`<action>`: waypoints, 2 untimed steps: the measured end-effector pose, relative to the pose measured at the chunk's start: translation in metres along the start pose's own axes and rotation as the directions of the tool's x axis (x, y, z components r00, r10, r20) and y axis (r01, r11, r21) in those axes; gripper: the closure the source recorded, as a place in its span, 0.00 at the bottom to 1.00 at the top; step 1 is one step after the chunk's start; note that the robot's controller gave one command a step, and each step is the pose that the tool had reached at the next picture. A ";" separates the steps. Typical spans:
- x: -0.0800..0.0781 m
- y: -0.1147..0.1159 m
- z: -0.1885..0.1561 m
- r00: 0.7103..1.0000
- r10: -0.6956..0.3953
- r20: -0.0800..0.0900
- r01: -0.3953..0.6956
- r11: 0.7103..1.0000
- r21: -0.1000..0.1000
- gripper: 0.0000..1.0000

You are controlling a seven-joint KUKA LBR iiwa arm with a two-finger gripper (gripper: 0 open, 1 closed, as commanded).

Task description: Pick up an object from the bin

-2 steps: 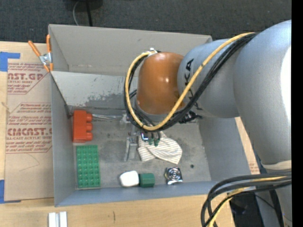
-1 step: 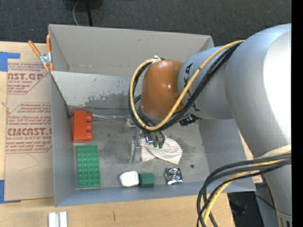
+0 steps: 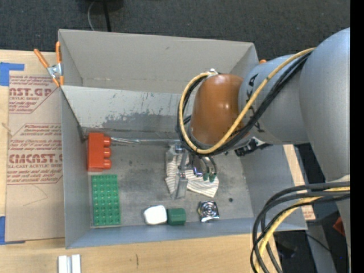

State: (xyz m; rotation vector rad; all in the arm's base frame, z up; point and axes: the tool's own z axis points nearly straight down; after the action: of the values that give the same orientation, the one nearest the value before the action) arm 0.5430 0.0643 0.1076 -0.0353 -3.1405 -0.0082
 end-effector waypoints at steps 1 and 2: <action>0.005 -0.022 -0.013 1.000 -0.018 0.015 0.018 1.000 0.004 0.00; -0.011 -0.040 0.007 0.997 -0.071 0.003 0.071 0.998 0.000 0.00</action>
Offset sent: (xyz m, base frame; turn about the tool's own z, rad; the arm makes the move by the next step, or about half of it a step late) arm 0.0330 -0.0634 -0.0206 -0.0601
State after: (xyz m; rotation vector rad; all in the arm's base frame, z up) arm 0.5536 0.0241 0.1003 0.0757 -3.1435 -0.0089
